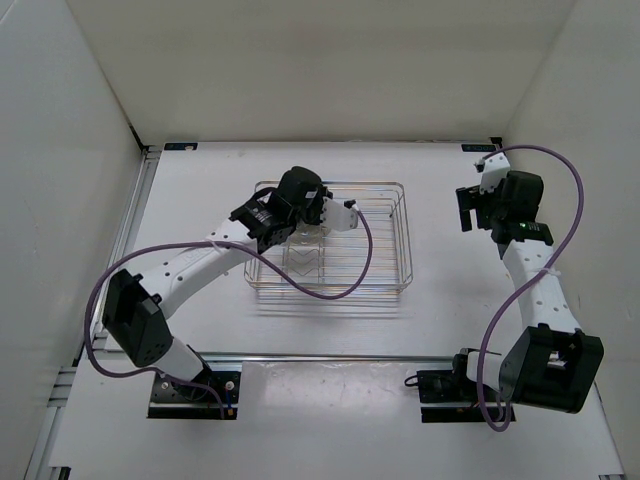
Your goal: Load the plates into the dish rack
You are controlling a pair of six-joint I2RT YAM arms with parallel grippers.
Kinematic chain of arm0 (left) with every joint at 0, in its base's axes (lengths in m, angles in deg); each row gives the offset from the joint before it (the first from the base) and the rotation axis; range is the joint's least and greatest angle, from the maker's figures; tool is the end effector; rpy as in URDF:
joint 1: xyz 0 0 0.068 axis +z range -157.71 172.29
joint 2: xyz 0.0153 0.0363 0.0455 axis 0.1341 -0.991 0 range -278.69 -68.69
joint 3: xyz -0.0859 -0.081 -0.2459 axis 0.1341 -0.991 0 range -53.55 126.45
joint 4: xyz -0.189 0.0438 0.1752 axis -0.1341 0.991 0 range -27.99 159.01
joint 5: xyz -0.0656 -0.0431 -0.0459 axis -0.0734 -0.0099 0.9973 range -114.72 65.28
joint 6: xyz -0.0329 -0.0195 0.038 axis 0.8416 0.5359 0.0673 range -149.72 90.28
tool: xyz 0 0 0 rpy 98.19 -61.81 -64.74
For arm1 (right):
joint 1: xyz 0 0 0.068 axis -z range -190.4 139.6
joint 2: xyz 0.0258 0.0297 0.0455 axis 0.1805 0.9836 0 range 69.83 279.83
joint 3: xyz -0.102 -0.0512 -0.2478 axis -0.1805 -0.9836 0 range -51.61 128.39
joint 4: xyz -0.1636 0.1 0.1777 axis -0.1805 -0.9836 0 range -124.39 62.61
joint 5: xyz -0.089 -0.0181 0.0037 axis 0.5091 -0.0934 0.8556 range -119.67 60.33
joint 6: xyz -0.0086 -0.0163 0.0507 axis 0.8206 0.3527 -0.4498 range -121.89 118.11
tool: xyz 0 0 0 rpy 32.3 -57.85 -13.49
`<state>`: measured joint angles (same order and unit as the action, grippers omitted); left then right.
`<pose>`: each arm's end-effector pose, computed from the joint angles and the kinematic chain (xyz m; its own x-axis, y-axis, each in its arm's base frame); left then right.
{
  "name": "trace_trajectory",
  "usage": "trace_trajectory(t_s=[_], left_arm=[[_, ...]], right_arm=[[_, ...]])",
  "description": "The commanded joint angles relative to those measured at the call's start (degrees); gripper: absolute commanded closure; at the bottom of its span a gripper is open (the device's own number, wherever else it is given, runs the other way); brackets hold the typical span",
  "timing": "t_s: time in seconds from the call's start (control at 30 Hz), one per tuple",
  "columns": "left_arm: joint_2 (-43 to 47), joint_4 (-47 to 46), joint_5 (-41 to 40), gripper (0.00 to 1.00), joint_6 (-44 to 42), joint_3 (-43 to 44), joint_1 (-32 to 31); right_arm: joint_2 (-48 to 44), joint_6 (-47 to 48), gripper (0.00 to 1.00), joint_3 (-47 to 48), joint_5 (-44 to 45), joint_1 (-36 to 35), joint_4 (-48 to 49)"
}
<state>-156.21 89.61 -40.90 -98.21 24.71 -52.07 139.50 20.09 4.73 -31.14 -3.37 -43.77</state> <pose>0.2547 -0.2353 0.3321 0.3192 0.9376 -0.1379 0.5868 -0.0812 0.8056 0.2738 -0.0327 0.3086 -0.4937 -0.3162 -0.8101 -0.0913 0.9453 -0.3133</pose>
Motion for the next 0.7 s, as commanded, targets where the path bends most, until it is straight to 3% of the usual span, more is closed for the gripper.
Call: trace_trajectory(t_s=[0.0,0.67], left_arm=[[-0.4,-2.6,1.0,0.90,-1.3,-0.1,0.3],[-1.9,-2.6,2.6,0.90,-0.2,-3.5,-1.3]], right_arm=[[-1.5,-1.2,0.08,-0.7,-1.2,0.7,2.3],[-1.5,-2.3,0.08,-0.7,-2.7,2.3,2.8]])
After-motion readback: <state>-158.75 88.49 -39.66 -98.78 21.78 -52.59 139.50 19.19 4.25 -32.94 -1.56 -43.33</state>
